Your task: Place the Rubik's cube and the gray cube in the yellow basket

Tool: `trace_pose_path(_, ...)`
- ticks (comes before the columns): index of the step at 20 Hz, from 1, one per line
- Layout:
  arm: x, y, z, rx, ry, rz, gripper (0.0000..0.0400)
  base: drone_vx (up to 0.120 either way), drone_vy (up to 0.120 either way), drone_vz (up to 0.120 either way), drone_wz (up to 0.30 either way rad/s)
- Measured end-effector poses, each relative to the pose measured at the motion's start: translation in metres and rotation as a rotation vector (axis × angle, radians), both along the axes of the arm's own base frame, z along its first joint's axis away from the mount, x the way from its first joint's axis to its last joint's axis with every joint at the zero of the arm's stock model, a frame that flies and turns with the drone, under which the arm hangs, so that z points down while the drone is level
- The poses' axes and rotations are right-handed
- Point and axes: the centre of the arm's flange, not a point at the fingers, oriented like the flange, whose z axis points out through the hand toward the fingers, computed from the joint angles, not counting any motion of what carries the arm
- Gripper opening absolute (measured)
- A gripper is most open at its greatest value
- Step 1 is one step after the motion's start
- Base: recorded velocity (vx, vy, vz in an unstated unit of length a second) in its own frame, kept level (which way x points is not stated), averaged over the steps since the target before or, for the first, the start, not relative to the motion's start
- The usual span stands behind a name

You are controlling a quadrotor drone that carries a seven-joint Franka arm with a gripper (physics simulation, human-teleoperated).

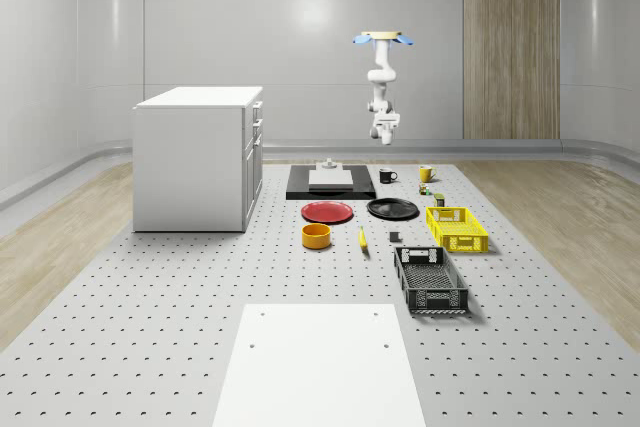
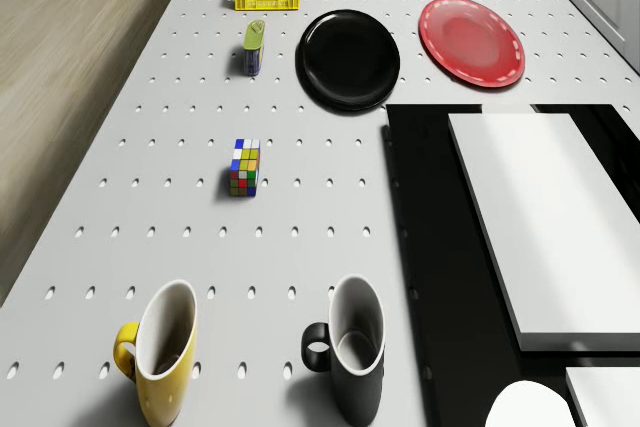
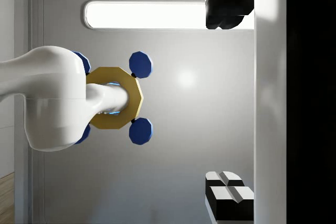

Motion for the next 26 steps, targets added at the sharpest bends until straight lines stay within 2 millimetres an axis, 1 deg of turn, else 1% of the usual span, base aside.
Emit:
trace_pose_path(4,0.0,0.0,0.007,0.0,-0.003,0.0,0.04,0.12,0.12,0.0,0.0)
trace_pose_path(8,0.001,0.0,0.011,0.0,-0.006,0.0,0.04,0.12,0.12,0.0,0.0)
trace_pose_path(26,-0.001,0.0,0.013,-0.003,-0.02,0.0,0.04,0.12,0.12,0.0,0.0)
